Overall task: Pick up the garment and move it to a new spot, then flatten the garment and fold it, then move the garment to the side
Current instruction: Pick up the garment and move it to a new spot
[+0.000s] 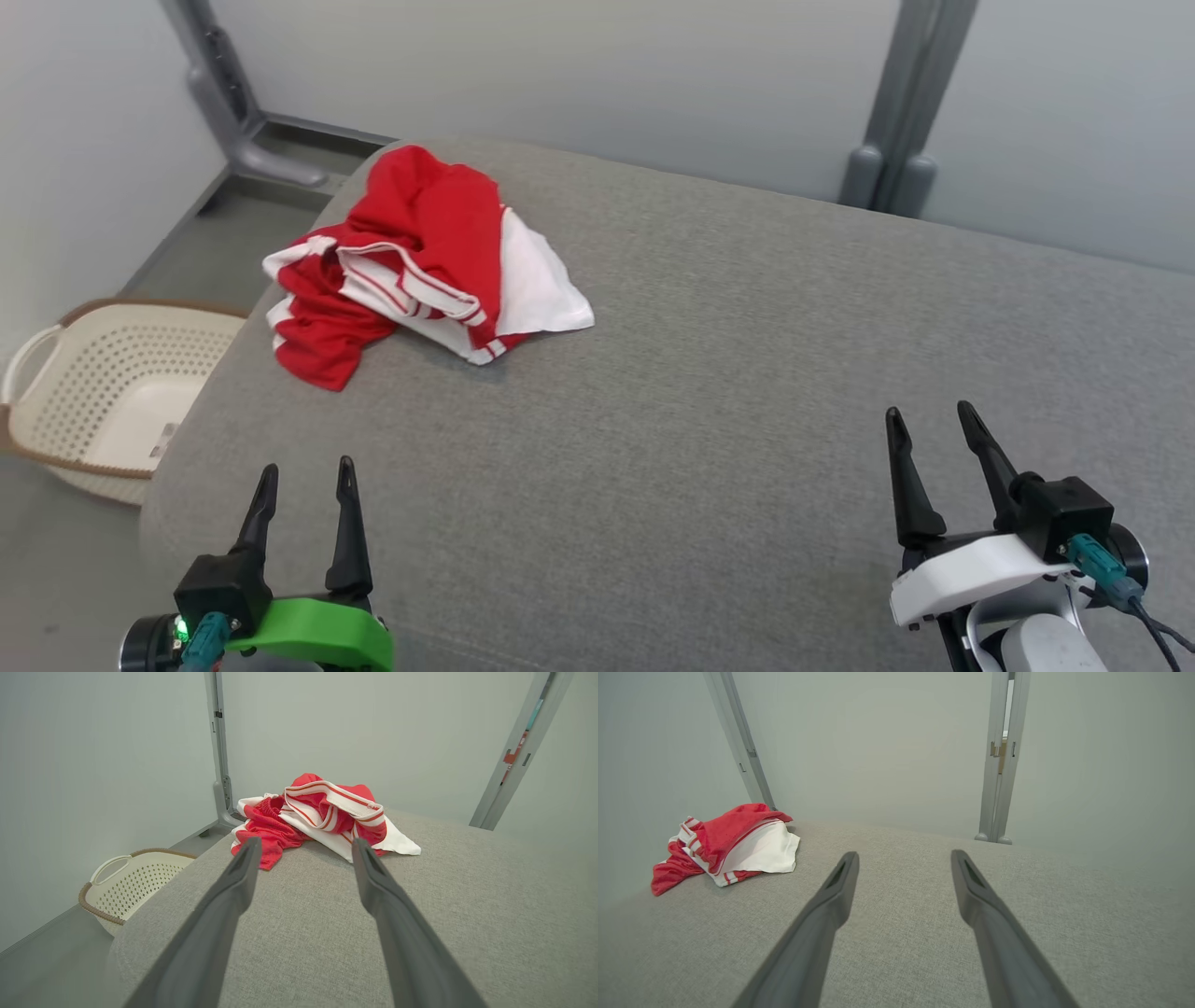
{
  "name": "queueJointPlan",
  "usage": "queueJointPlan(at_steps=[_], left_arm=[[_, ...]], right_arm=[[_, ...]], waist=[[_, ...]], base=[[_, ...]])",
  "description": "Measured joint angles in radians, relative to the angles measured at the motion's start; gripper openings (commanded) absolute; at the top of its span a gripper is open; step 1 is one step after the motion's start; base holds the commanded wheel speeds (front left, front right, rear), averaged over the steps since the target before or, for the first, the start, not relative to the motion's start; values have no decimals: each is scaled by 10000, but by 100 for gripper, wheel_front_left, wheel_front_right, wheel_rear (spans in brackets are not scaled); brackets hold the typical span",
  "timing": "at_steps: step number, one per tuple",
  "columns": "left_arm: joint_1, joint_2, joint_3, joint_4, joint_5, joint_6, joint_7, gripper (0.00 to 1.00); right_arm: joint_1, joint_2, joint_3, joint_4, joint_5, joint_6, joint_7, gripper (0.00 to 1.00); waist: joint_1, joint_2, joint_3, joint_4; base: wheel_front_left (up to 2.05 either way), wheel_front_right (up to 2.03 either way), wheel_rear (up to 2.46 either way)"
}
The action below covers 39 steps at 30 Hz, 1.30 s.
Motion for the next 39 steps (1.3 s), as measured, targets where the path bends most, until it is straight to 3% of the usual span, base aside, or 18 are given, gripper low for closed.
queueJointPlan(at_steps=[9, 20, 23, 30, 39], left_arm=[[429, -21, 360, -476, -272, 330, 56, 100], [692, -105, 389, -757, -562, 453, 58, 100], [557, -159, 447, -449, -1593, 0, 418, 100], [-1772, -79, 293, 754, -2694, -640, 2190, 100], [-5020, 2, 614, 3986, -4098, -740, 4027, 100]], right_arm=[[-545, 10, 738, 165, -86, 0, 65, 100], [-823, 8, 894, 533, -90, 0, 59, 100], [-791, 2, 792, 539, -77, 0, 58, 100], [-633, 2, 704, 577, 38, 0, 54, 100], [-382, 13, 709, 174, -140, 2, 171, 100]], waist=[[0, 0, 169, 1315], [0, 0, 357, 1532], [0, 0, 335, 1503], [0, 0, 309, 1437], [0, 0, 252, 1088]], base=[[0, 0, 0], [0, 0, 0], [0, 0, 0], [0, 0, 0], [0, 0, 0]])
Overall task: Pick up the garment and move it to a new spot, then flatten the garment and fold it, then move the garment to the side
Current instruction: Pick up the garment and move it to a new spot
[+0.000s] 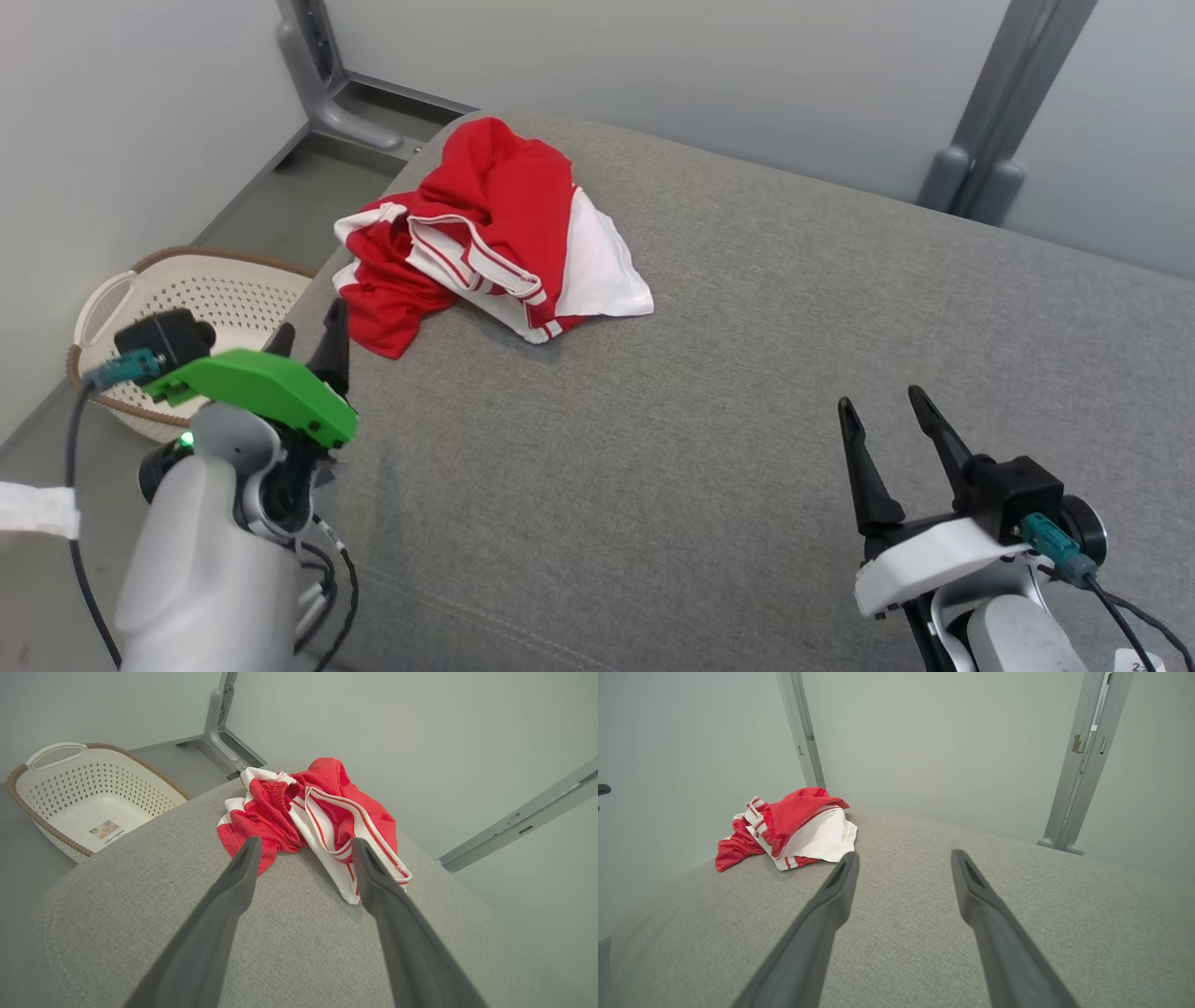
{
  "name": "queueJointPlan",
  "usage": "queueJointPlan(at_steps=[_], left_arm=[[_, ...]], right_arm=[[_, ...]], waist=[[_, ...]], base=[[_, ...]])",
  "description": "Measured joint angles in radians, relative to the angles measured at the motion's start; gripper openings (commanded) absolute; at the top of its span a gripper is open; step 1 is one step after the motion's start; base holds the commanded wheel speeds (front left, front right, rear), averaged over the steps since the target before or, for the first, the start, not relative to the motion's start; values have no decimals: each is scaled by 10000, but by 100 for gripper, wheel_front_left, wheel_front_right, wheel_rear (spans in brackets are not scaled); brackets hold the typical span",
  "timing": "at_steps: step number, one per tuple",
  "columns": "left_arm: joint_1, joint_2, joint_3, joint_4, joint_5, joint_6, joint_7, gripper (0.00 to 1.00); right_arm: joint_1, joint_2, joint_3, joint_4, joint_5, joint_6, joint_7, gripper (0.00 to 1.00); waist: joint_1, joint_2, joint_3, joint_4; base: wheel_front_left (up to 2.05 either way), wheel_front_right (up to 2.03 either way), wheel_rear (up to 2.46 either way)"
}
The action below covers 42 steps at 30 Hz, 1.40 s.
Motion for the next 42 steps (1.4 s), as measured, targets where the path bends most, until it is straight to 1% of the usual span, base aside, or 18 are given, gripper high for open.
queueJointPlan(at_steps=[5, 8, 17, 19, 22, 25, 28, 29, 30, 33, 36, 39, 42], left_arm=[[-1485, 153, 412, 1220, -462, 96, 138, 100], [-2168, 278, 525, 1908, -579, 104, 165, 100], [-3437, 763, 593, 3310, -639, 94, 303, 100], [-3587, 817, 719, 3559, -844, 104, 412, 100], [-3756, 1057, 709, 3985, -834, 345, 614, 100], [-3769, 1229, 604, 4416, -667, 736, 813, 100], [-3800, 1352, 460, 4784, -518, 999, 1137, 100], [-3800, 1352, 441, 4824, -512, 1024, 1152, 52], [-3804, 1360, 337, 4819, -431, 968, 1129, 0], [-3897, 1404, 221, 4566, -353, 648, 543, 0], [-4201, 1615, 61, 4215, -198, 305, 71, 0], [-4513, 1789, -242, 3831, 155, 117, -288, 0], [-4899, 1845, -525, 3373, 332, -33, -502, 0]], right_arm=[[-208, -2, -29, -477, -405, 0, 309, 100], [-298, -4, -59, -803, -675, 0, 527, 100], [-571, -13, -161, -1680, -953, 0, 807, 100], [-579, -12, -138, -1741, -963, 0, 819, 100], [-662, -15, -190, -1764, -815, -2, 796, 100], [-698, -13, -148, -1737, -736, -2, 746, 100], [-700, -13, -184, -1666, -640, -2, 663, 100], [-702, -15, -211, -1632, -608, -2, 629, 100], [-703, -17, -224, -1584, -587, -2, 608, 100], [-716, -19, -207, -1411, -464, -2, 500, 100], [-722, -13, -52, -1200, -274, -2, 399, 100], [-725, -15, 79, -911, 8, -2, 253, 100], [-724, -15, 215, -646, 169, -2, 144, 100]], waist=[[0, 0, 198, -458], [0, 0, 510, -798], [0, 0, 1776, -2048], [0, 0, 2013, -2329], [0, 0, 2369, -2762], [0, 0, 2617, -3139], [0, 0, 2801, -3449], [0, 0, 2838, -3519], [0, 0, 2871, -3593], [0, 0, 2841, -3688], [1, 0, 2667, -3707], [0, 0, 2353, -3691], [1, 0, 1998, -3700]], base=[[0, 0, 0], [0, 0, 0], [0, 0, 0], [0, 0, 0], [0, 0, 0], [0, 0, 0], [0, 0, 0], [0, 0, 0], [0, 0, 0], [0, 0, 0], [0, 0, 0], [0, 0, 0], [0, 0, 0]])
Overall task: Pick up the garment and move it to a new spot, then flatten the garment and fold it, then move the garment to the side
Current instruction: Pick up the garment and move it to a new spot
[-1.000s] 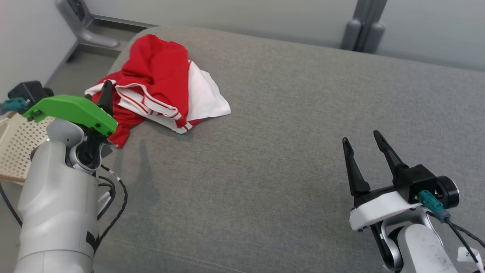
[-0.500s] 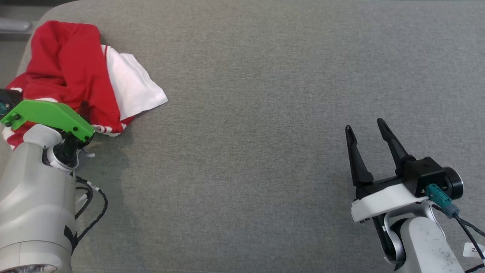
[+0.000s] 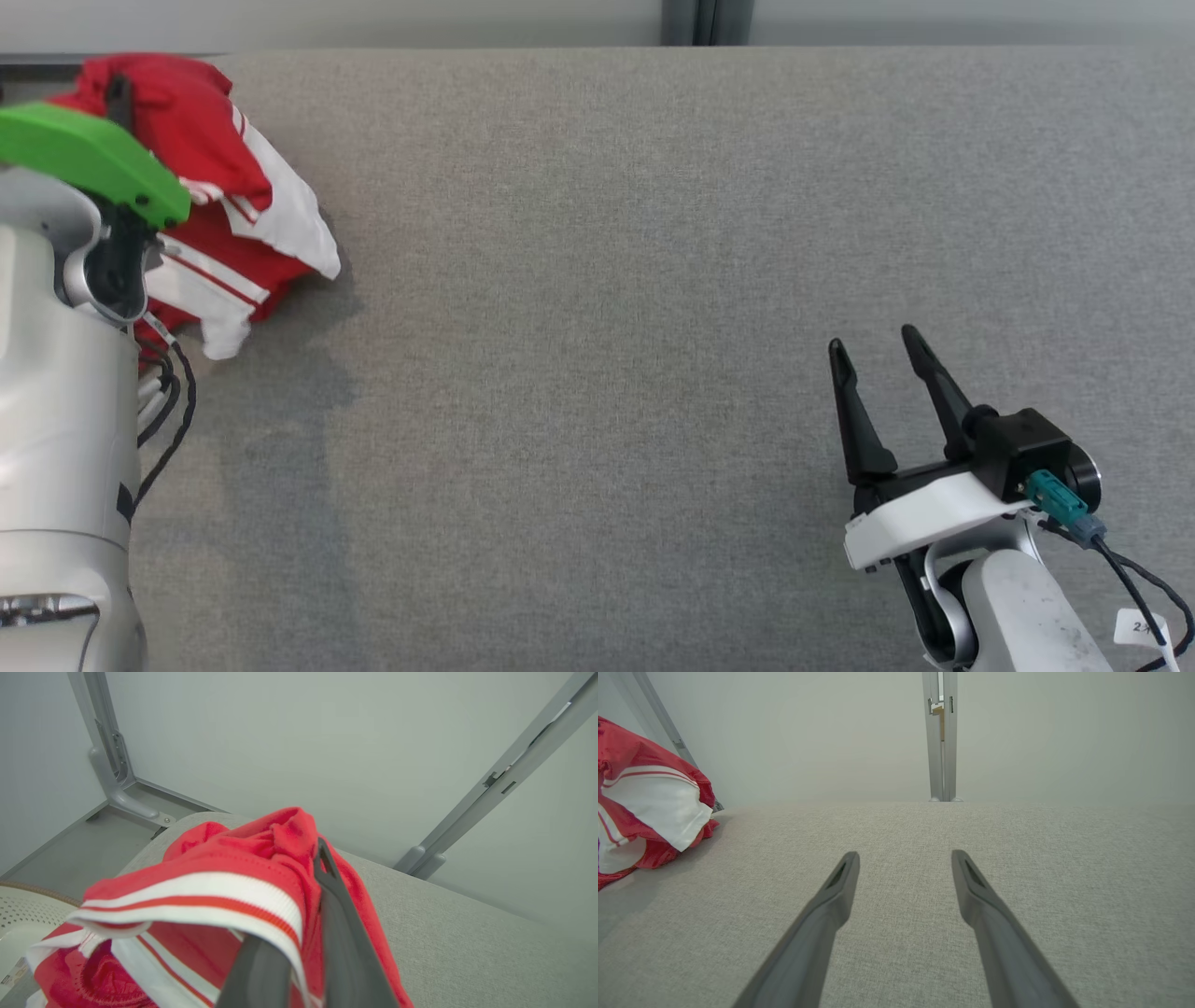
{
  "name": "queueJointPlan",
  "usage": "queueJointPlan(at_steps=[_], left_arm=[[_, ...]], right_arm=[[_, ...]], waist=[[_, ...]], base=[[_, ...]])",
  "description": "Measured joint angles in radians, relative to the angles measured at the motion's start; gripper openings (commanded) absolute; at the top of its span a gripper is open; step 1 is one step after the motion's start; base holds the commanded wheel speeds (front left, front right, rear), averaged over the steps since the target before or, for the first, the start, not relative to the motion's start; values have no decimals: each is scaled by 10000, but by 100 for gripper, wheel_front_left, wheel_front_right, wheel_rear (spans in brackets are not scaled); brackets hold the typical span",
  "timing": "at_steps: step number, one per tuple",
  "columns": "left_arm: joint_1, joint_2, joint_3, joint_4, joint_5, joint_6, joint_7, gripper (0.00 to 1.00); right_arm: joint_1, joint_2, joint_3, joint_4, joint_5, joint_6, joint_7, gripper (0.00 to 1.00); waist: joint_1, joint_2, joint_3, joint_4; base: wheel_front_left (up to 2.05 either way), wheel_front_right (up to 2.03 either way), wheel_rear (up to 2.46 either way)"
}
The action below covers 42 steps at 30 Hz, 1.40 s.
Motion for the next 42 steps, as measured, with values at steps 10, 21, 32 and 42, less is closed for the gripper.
queueJointPlan(at_steps=[10, 21, 32, 42], left_arm=[[-1125, -472, -959, -1795, 481, -215, -44, 0], [-1366, -1908, -1906, -3981, -662, -366, 153, 0], [769, -2117, -4240, -3352, -606, -163, 376, 0], [2706, -2002, -4556, -1831, -512, -117, -892, 100]], right_arm=[[153, 0, 125, 512, 268, 2, -211, 100], [198, 0, 150, 562, 347, 2, -259, 100], [7, -10, -17, 470, 608, 2, -303, 100], [-32, -4, -123, 328, 767, 2, -313, 100]], waist=[[0, 0, -1064, -693], [0, 1, -1437, -2610], [0, 1, -882, -4224], [-1, 0, -370, -4102]], base=[[0, 0, 0], [0, 0, 0], [0, 0, 0], [0, 0, 0]])
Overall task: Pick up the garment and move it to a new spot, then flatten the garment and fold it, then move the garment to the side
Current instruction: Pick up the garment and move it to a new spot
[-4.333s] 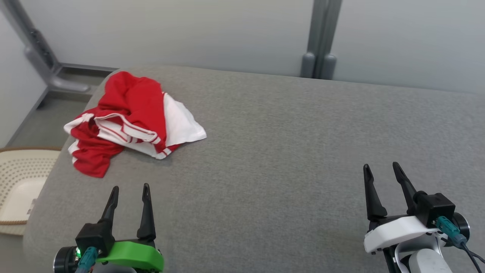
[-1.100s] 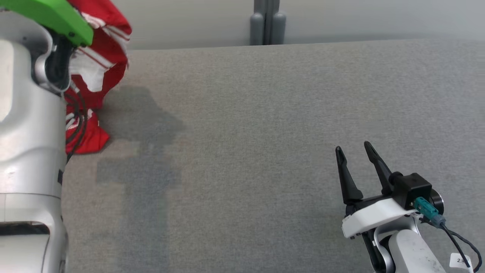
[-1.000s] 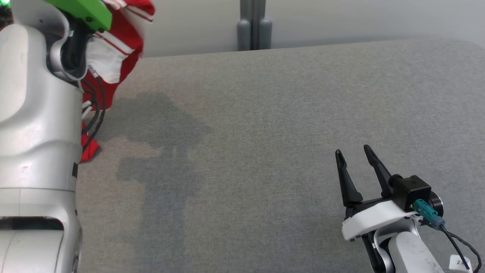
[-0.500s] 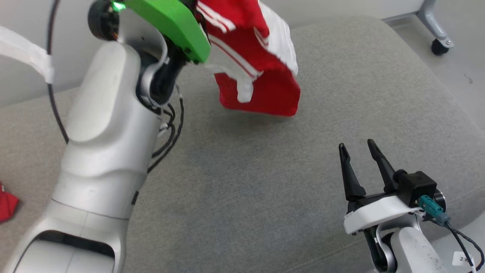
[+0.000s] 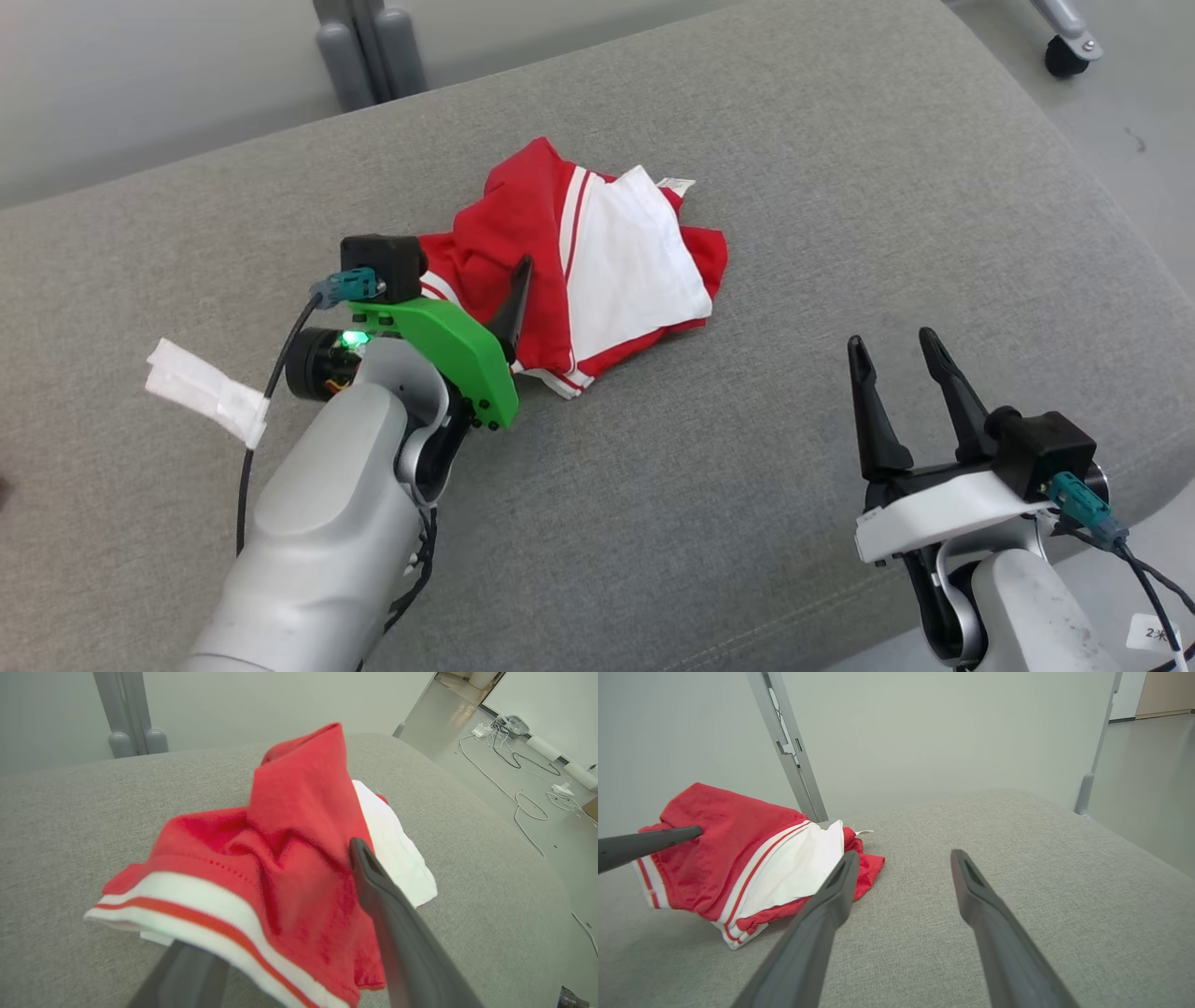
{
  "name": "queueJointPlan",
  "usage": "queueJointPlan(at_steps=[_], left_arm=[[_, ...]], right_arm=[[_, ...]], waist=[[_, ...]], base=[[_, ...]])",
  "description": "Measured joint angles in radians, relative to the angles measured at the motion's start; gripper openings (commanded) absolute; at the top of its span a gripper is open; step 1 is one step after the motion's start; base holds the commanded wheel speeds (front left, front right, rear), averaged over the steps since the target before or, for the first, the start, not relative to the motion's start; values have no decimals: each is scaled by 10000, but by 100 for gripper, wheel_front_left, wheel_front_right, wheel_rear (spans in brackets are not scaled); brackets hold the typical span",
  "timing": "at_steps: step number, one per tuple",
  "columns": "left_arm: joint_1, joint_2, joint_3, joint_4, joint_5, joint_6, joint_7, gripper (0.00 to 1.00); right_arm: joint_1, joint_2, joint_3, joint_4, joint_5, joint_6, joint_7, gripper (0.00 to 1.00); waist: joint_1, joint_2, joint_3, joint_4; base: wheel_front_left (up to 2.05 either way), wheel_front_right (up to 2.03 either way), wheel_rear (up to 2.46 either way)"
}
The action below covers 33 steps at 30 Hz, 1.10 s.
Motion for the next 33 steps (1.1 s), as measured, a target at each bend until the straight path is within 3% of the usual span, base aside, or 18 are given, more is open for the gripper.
queueJointPlan(at_steps=[5, 10, 18, 24, 33], left_arm=[[694, 153, 178, -476, -479, -213, -1074, 100], [1906, 819, 349, -1266, -708, -242, -1975, 100], [3933, 1352, 1406, -3160, -322, 339, -2602, 100], [5533, 1310, 2638, -5064, 842, 487, -2635, 100], [7179, 965, 3820, -6174, 1835, 552, -2637, 100]], right_arm=[[5, 6, -23, 2, -207, 0, 0, 100], [116, 2, -194, 15, -353, 0, -2, 100], [404, 2, -637, -36, -727, 0, -2, 100], [622, 6, -918, -79, -930, 0, 8, 100], [882, 2, -1093, -169, -1043, 0, 75, 100]], waist=[[0, 0, -95, 409], [0, 0, -359, 835], [0, 0, -885, 1582], [0, 0, -1277, 2200], [0, 0, -1762, 2887]], base=[[0, 0, 0], [0, 0, 0], [0, 0, 0], [0, 0, 0], [0, 0, 0]])
